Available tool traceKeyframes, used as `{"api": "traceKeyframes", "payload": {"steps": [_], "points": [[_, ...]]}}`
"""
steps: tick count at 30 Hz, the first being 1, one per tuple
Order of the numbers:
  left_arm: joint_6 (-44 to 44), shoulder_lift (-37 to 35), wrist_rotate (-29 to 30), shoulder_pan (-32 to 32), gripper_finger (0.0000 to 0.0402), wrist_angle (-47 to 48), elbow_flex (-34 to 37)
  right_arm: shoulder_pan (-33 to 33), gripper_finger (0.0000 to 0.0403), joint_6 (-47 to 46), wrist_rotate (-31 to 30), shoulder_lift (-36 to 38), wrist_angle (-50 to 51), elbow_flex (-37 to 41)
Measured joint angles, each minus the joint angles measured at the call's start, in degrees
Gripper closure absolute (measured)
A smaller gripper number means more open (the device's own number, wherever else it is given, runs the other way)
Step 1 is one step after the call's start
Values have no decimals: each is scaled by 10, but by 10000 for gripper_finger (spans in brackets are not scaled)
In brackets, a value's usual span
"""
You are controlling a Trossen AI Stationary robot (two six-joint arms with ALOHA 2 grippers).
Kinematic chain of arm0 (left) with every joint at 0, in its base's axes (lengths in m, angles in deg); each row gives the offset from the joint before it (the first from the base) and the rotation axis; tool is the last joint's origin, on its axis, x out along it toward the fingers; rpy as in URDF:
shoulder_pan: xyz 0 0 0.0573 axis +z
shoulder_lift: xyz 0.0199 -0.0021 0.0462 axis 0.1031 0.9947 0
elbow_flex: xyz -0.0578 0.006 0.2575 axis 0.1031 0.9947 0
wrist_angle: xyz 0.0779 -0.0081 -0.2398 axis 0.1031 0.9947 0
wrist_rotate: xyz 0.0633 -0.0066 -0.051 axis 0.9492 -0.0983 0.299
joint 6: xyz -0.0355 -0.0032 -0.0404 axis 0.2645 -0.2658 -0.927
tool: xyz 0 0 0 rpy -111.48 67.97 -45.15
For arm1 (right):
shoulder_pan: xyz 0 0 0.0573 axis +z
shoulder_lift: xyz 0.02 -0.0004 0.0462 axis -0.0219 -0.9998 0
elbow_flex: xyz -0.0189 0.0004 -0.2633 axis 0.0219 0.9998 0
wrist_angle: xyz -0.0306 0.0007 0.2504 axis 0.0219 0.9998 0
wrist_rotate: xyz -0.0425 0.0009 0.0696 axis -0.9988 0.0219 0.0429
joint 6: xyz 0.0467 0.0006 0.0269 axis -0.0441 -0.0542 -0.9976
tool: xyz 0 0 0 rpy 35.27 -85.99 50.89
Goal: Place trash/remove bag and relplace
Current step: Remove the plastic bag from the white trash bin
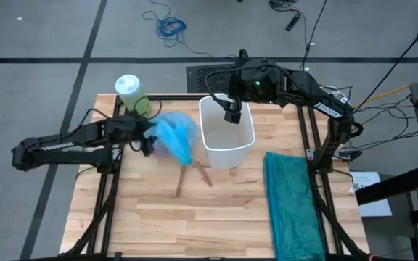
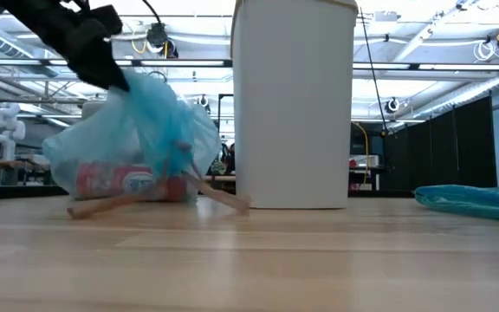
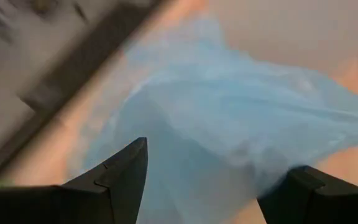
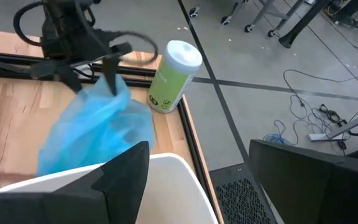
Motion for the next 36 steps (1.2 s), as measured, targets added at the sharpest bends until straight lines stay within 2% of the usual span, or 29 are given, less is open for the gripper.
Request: {"api": "traceKeyframes", "payload": {"steps": [4,12,17,26,29,33,36], "points": [[-51,27,-45,-7,146,72,-10,0,133,0,0,0,6,0],[-70,87,-110,-34,146,91,-14,0,133,-1,0,0,15,0],[-70,103,-167,-54,146,97,-45,0,133,0,0,0,23,0],[-65,103,-236,-94,146,138,-124,0,133,-1,0,0,37,0],[-40,104,-268,-116,146,132,-137,0,133,-1,0,0,42,0],[-45,105,-332,-145,146,69,-137,0,133,-1,0,0,42,0],[-55,118,-342,-157,146,38,-137,0,133,-1,0,0,42,0]]}}
